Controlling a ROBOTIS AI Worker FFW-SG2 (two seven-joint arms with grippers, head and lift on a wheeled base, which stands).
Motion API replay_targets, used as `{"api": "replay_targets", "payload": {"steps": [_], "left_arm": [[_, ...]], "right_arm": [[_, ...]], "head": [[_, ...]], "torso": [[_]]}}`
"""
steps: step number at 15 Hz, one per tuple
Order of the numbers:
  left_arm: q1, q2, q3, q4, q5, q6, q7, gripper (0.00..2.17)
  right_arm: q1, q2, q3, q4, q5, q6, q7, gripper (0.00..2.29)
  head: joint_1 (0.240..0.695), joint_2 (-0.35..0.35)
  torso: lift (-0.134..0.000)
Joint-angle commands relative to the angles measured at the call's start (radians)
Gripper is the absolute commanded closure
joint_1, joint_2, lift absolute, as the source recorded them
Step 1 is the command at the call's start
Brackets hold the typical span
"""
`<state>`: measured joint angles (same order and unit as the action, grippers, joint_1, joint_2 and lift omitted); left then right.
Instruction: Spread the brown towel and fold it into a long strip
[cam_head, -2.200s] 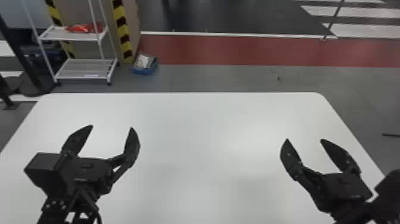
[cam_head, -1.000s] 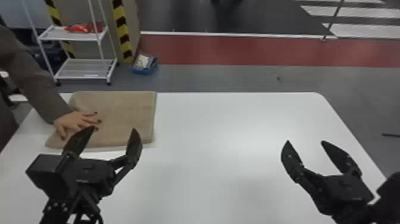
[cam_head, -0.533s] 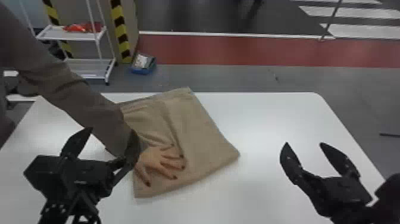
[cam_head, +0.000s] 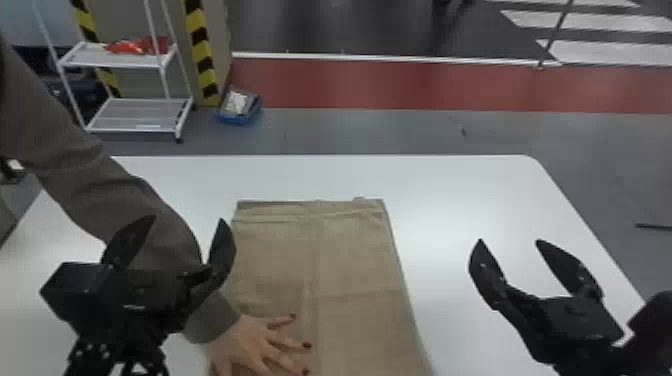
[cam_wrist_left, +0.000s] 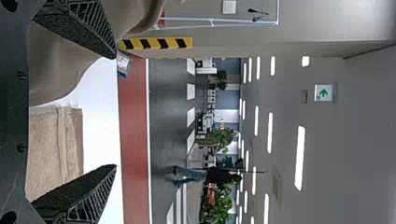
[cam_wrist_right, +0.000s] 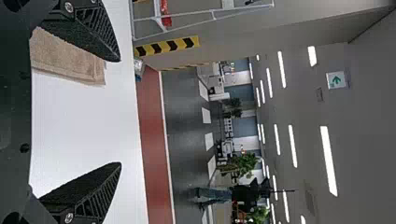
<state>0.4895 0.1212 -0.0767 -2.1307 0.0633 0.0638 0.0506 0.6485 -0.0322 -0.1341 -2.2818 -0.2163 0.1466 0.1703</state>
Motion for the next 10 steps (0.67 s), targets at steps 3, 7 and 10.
{"api": "replay_targets", "payload": {"steps": [3, 7, 10], "left_arm": [[-0.002, 0.000, 0.000, 0.003, 0.000, 0.000, 0.000, 0.04], [-0.002, 0.000, 0.000, 0.000, 0.001, 0.000, 0.000, 0.04], [-0.003, 0.000, 0.000, 0.002, 0.000, 0.000, 0.000, 0.04]], "right_arm": [[-0.004, 0.000, -0.001, 0.002, 0.000, 0.000, 0.000, 0.09], [-0.009, 0.000, 0.001, 0.001, 0.002, 0.006, 0.000, 0.09], [-0.009, 0.000, -0.001, 0.001, 0.002, 0.009, 0.000, 0.09]], "head": [[0.695, -0.064], [0.695, -0.063], [0.695, -0.063]], "torso": [[-0.117], [-0.117], [-0.117]]}}
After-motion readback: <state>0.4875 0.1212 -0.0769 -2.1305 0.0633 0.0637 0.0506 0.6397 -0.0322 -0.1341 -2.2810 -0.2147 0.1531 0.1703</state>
